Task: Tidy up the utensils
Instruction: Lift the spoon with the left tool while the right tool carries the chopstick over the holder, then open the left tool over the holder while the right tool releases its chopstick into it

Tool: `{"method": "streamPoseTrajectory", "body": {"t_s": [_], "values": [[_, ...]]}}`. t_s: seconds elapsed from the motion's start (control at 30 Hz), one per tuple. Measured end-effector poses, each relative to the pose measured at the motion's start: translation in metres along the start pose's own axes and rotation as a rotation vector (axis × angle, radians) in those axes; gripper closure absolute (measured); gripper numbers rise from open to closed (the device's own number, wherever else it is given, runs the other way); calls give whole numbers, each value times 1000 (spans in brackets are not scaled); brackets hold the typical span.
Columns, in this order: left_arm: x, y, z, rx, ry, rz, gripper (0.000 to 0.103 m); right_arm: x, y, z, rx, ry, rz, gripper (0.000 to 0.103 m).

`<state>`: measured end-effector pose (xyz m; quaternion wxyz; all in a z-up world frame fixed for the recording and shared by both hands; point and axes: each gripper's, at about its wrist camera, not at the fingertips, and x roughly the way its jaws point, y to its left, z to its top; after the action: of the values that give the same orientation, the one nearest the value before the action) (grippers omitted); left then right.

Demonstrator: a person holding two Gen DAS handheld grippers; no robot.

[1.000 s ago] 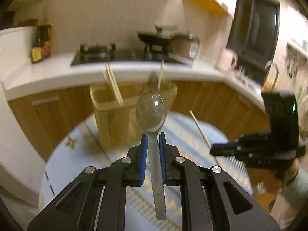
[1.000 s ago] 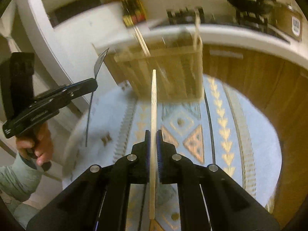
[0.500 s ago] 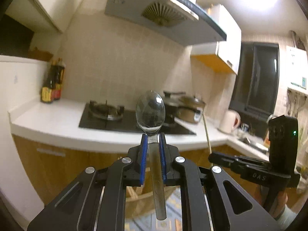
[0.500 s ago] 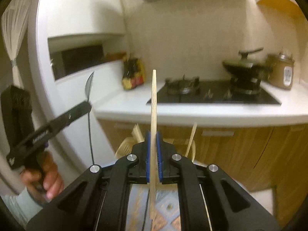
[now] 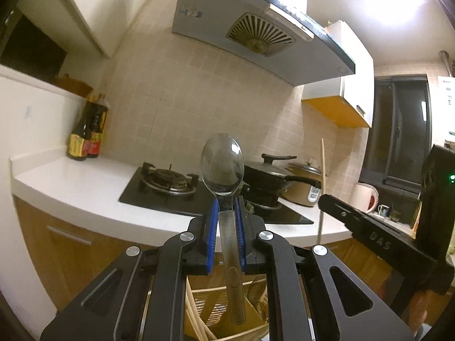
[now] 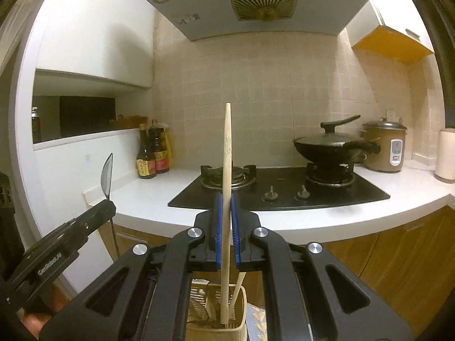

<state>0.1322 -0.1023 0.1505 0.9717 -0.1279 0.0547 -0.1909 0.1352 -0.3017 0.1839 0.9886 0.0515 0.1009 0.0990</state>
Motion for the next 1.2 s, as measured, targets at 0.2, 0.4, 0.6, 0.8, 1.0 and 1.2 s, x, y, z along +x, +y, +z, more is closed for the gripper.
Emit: {"method": "streamPoseTrajectory", "body": {"t_s": [0.2,0.4,0.6,0.8,1.0,1.2], "values": [[11,3,-19,5,-2,38,93,23,-11,-23,39,20,8,99],[21,7,-34,13,18,48,93,36,-12,-41,31,31,5,99],[24,12,-43,2,22,45,93,37,-8,-54,-19,14,8,99],[23,16,-51,-16,23,33,92,27,-5,-65,-48,0,25,98],[9,20,-52,-26,34,12,75,5,-11,-67,-37,10,35,74],[-23,23,-44,-31,36,-12,59,-27,-17,-70,7,38,56,73]]}}
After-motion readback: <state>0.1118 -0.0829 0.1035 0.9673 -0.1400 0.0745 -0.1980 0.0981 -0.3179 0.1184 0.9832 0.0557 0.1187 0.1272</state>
